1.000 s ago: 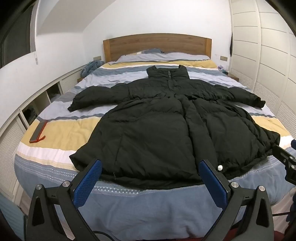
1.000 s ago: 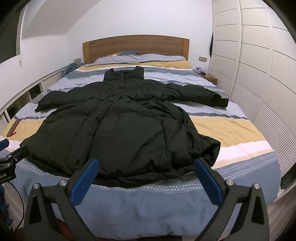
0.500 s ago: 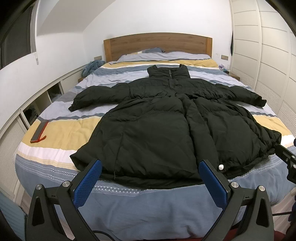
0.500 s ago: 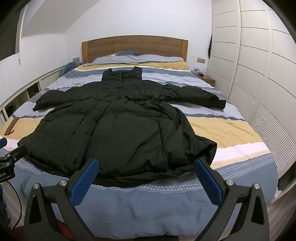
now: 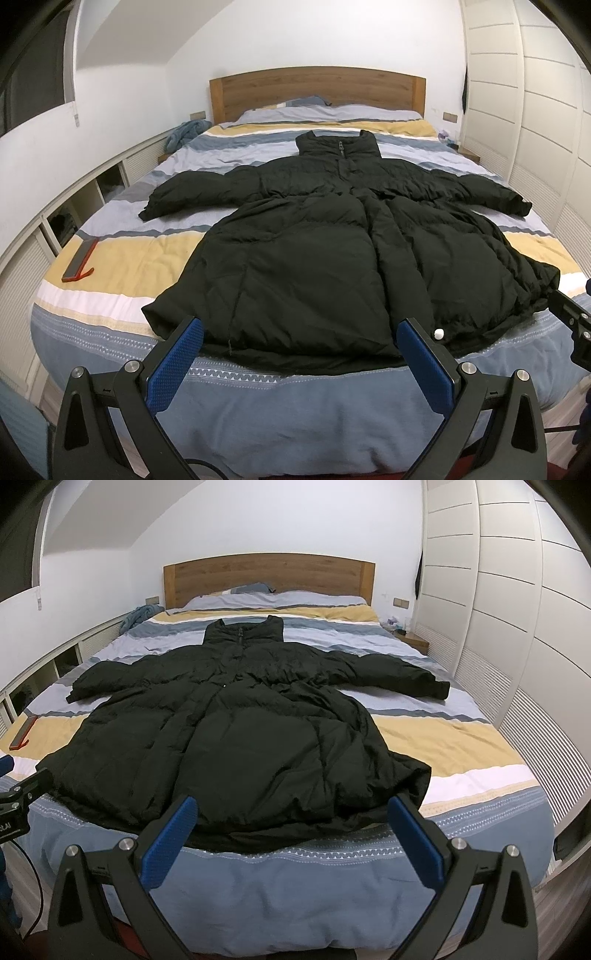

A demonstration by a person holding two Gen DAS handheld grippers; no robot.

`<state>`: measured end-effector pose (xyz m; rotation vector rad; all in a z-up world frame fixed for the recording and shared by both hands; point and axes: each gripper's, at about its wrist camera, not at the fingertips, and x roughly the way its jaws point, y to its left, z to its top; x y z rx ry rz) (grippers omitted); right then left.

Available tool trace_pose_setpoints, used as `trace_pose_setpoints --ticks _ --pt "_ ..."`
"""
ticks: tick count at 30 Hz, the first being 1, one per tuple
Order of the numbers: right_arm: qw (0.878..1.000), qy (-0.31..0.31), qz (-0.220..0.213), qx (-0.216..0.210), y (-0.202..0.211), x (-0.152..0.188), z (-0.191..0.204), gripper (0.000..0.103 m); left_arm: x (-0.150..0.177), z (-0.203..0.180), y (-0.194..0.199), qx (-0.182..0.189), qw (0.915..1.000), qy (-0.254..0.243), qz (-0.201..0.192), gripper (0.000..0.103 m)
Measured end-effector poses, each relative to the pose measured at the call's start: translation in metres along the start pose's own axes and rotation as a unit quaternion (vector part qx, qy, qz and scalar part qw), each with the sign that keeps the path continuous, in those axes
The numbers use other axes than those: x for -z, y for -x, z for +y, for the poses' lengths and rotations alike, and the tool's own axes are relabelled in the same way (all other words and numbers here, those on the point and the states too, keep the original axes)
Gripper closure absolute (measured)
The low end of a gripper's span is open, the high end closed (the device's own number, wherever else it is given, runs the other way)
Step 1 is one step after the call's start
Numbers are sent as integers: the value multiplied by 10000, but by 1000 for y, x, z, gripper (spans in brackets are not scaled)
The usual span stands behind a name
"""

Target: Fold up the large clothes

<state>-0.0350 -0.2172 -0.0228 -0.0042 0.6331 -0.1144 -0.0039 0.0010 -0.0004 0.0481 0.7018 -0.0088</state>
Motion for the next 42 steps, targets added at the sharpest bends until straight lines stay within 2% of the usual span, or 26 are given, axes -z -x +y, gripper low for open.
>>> trace_pose_setpoints --ticks 20,29,35,42 --pt "9999 116 -120 -30 19 1 12 0 -1 2 12 98 9999 57 12 0" --pt "9993 201 -315 -5 45 -4 16 0 -2 5 30 186 9997 146 -81 0" --pt "9987 197 -462 30 59 -10 13 0 -6 11 37 111 9997 186 -71 0" --pt "9988 -3 -491 -2 56 -18 -1 0 -15 8 41 85 9997 181 -120 0"
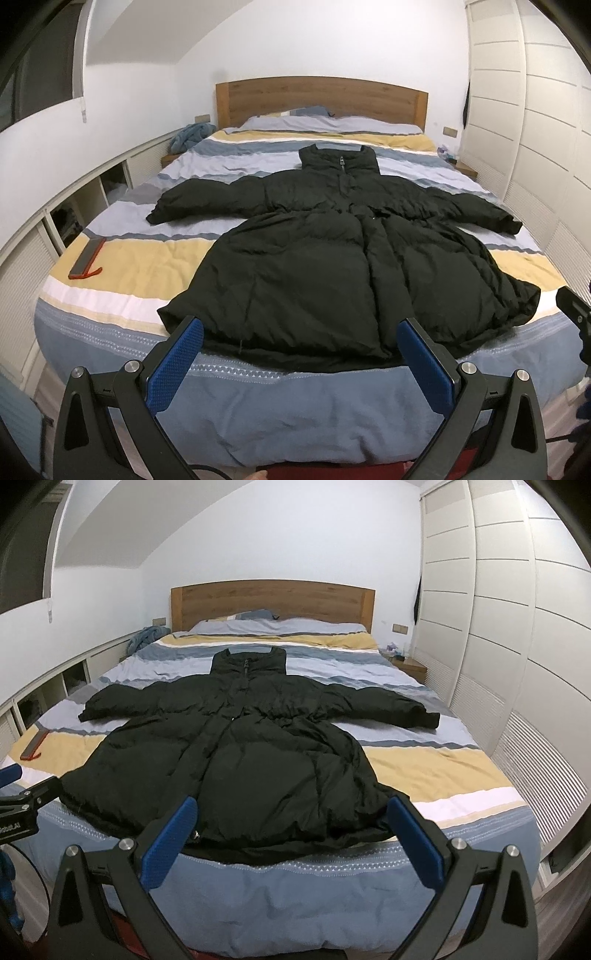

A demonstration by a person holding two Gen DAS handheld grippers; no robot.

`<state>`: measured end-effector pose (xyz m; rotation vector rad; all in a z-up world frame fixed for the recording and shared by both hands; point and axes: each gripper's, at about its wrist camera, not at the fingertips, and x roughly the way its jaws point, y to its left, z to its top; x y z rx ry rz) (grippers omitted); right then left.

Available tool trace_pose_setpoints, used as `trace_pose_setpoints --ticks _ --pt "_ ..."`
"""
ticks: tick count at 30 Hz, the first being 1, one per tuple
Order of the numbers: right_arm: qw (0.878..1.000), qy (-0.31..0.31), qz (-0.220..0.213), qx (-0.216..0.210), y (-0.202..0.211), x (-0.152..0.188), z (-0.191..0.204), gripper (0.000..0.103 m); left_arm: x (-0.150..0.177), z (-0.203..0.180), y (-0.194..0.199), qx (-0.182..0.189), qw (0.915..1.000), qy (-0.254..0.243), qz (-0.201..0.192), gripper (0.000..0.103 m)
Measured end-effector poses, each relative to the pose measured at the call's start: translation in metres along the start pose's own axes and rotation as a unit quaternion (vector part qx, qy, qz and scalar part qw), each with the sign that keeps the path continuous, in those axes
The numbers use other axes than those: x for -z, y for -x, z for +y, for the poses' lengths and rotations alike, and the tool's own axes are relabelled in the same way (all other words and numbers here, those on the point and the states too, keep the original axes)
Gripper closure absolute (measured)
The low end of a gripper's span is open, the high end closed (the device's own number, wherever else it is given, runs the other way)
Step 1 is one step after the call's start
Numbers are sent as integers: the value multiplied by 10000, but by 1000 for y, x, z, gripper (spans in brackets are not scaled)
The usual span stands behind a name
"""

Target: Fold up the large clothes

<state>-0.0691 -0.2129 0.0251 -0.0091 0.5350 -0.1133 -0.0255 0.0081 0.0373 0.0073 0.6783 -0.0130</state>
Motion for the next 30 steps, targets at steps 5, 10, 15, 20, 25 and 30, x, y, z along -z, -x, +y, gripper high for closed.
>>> trace_pose_setpoints --ticks 5,10,15,20,25,30 --pt "10000 -79 13 19 -5 -4 -7 0 -3 -2 -2 -10 10000 -48 55 0" --pt "9999 16 152 50 -18 -9 -7 0 -8 3 -9 -138 9998 38 98 0" --pt "9995 87 288 -30 -34 -10 0 0 -13 6 -20 -242 9996 86 136 0" --pt "9982 45 551 -234 -48 -6 6 0 -13 1 -29 -253 9995 1 181 0" --pt "9966 83 759 -316 -58 -3 9 0 -15 -3 -36 -223 9995 27 233 0" --pt "9952 96 897 -390 -67 -4 11 0 -20 -7 -40 -265 9994 -16 236 0"
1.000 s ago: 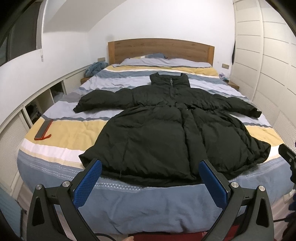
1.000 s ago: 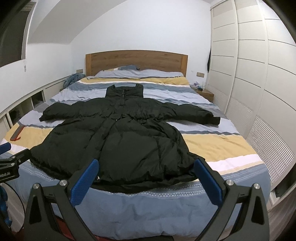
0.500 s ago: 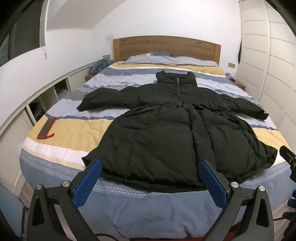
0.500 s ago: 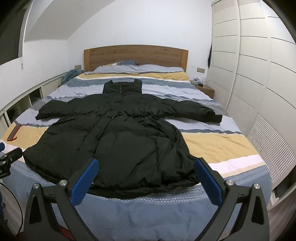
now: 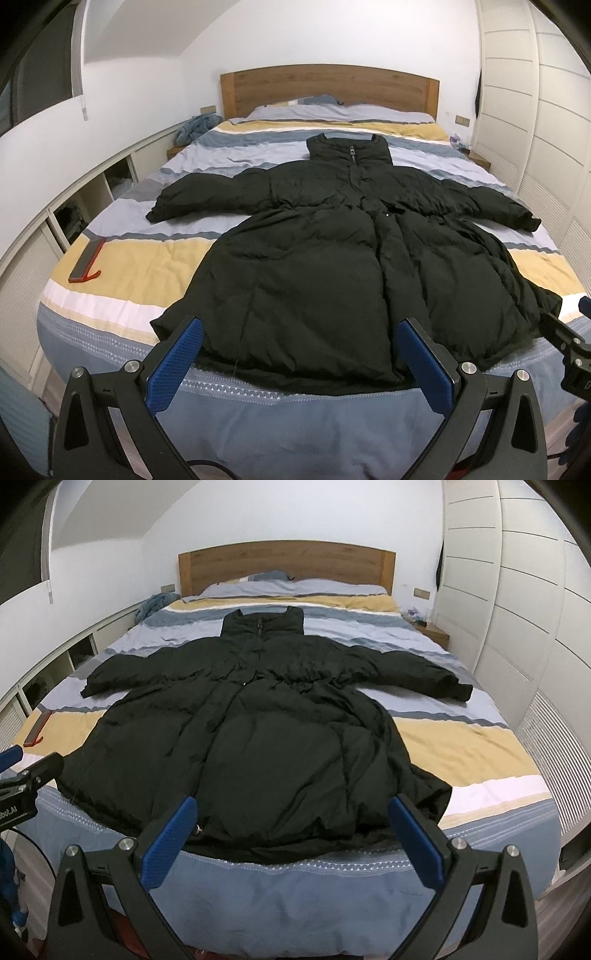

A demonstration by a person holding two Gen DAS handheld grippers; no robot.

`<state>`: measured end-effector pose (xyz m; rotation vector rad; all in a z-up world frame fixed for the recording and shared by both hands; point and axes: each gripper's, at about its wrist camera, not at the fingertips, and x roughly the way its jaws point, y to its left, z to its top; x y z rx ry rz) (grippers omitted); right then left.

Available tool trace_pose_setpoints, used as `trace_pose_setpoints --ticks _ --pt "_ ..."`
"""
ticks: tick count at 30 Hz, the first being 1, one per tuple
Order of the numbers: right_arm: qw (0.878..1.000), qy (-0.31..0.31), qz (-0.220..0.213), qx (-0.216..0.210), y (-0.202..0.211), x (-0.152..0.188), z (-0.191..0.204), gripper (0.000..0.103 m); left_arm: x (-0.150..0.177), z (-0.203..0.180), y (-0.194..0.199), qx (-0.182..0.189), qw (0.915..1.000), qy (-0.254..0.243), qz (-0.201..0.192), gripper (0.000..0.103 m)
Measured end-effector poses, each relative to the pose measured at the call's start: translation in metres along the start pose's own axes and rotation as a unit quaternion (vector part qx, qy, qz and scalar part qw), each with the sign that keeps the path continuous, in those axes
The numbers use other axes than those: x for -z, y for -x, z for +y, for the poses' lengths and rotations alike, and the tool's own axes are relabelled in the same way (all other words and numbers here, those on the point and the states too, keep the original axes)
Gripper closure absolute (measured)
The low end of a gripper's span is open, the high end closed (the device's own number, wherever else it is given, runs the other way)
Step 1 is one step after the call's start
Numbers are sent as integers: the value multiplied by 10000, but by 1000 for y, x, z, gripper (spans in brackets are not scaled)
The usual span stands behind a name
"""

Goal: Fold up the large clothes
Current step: 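Grasp the coat hem with the right tool and lift it toward the hood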

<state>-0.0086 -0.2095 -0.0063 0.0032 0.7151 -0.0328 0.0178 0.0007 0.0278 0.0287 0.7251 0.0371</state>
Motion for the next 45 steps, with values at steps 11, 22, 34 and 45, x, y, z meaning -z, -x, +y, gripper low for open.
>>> trace_pose_setpoints --ticks 11,22,34,45 --pt "9986 -514 25 -154 -31 -65 -49 0 -73 0 -12 106 9995 -85 -287 0" --pt "9740 -2237 82 334 -162 -158 -210 0 -212 5 -104 67 9970 116 -764 0" --pt "9022 -4226 127 857 -339 -156 -377 0 -270 -44 -284 333 9986 -16 -422 1" --pt "8662 -4932 435 670 -387 -157 -426 1 -271 -64 -312 -20 9988 -97 470 1"
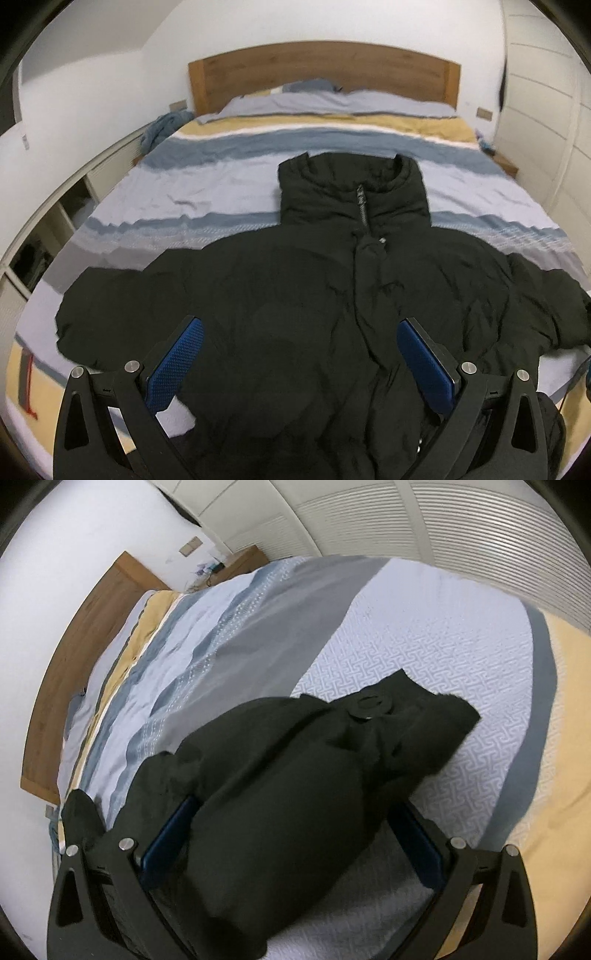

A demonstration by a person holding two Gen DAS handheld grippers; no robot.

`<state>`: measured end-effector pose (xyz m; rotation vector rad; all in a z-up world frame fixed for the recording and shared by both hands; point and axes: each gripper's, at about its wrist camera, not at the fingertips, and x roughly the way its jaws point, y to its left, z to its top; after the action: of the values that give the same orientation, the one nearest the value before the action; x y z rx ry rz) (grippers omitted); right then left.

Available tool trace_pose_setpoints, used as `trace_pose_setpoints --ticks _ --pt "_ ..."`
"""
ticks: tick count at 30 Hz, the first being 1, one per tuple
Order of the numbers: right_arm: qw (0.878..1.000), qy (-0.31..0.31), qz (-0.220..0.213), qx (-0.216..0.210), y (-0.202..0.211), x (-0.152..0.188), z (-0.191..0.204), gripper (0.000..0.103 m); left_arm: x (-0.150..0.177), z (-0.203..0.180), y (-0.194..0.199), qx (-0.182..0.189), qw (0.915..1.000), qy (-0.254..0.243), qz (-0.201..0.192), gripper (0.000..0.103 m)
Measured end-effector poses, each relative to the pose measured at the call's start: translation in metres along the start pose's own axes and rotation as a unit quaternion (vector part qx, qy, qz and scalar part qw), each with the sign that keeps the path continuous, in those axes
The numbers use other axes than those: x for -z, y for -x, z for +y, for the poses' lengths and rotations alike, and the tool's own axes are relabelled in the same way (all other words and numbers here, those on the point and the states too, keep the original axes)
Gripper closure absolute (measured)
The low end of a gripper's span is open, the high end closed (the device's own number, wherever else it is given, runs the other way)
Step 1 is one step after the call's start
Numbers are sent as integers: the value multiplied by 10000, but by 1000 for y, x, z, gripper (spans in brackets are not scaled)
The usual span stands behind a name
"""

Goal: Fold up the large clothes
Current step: 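Grasp the coat hem with the right tool and lift it toward the hood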

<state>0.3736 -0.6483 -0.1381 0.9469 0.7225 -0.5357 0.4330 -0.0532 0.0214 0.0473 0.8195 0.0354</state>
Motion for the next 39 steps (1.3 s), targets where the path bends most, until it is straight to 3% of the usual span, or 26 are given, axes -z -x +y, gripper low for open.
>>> trace_pose_setpoints --ticks 2,3,9,12,17,25,32,39 --pt "9999 -80 91 10 -2 -5 1 7 1 2 2 -109 9997 63 207 0" --pt "9999 -93 121 7 -3 -7 0 19 2 4 2 -136 9995 78 264 0" --pt "9996 -29 276 19 -1 -20 9 69 -1 15 16 -325 9978 249 514 1" --pt "9995 243 217 -59 10 -25 25 81 -4 26 29 -460 9968 320 564 0" --pt "9955 894 50 -312 41 -26 63 84 -6 46 48 -534 9952 610 555 0" --pt "9783 1861 -44 -906 102 -5 143 84 -11 73 67 -463 9928 901 633 1" --pt "9482 2913 192 -1251 143 58 216 84 -23 97 98 -375 9935 970 458 1" --pt "9103 3837 744 -1365 164 153 261 84 -19 126 136 -450 9931 969 493 1"
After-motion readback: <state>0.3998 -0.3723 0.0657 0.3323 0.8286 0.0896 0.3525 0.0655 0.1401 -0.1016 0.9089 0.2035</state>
